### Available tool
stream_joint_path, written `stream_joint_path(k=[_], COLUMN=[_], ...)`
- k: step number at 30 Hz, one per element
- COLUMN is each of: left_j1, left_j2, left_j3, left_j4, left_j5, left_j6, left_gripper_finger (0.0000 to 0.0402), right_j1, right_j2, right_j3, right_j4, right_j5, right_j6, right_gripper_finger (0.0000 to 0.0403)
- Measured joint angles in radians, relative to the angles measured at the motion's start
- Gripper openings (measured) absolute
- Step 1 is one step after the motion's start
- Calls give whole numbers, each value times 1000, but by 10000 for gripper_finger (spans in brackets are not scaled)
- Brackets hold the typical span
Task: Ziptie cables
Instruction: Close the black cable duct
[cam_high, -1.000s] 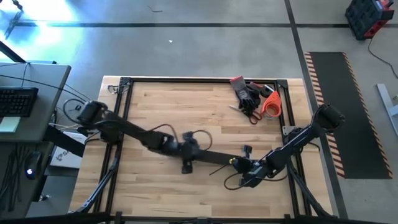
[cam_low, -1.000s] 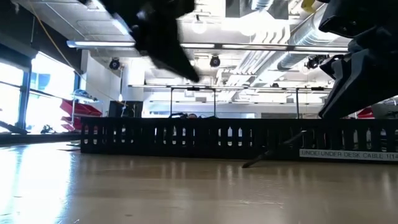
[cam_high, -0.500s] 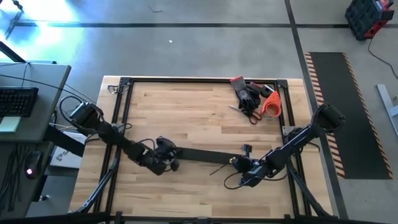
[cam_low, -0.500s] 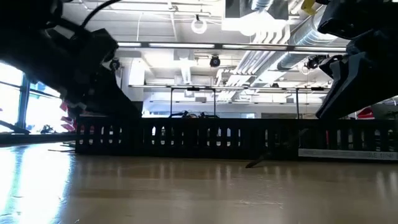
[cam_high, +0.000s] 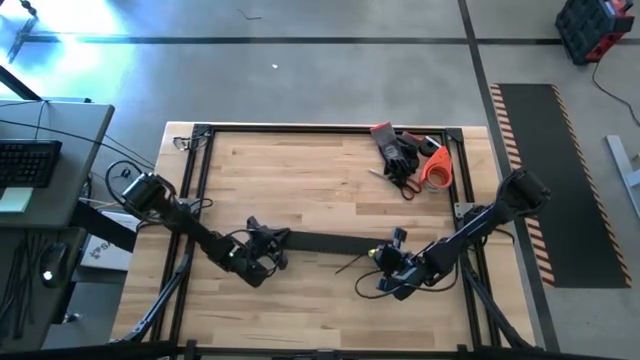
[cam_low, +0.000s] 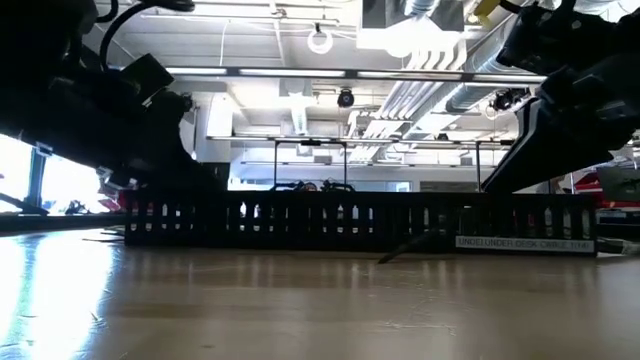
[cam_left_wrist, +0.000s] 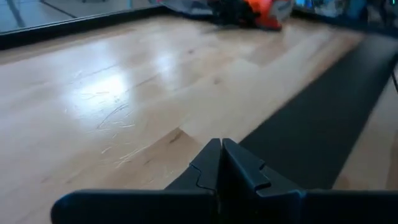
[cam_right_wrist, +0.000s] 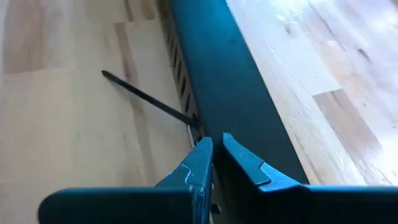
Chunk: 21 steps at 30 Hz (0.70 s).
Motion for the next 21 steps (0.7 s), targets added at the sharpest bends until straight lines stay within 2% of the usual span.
stream_joint_path(k=[3,7,11,13,16,21], left_j1=[13,38,69,87,101,119], left_j2=[-94,-240,-309,-301,-219,-44], left_j3=[-5,-3,-3,-2,-2,5], left_j4=[-23,-19,-18,-12,-17,20], left_j5=[57,81,156,214,260,188], left_j6=[97,230,263,254,188,70], left_gripper_finger=[0,0,0,0,0,0], right_j1=[-4,-17,-44,-64,-89,-113], right_j2=[-35,-101,-141,-142,-122,-78], right_j3=[-3,-3,-3,-4,-45,-155], right_j4=[-15,-23,-16,-8,50,187], right_j5=[10,53,69,58,17,-1], right_j6=[-13,-27,-26,-19,-1,87], right_gripper_finger=[15,15,15,15,15,15])
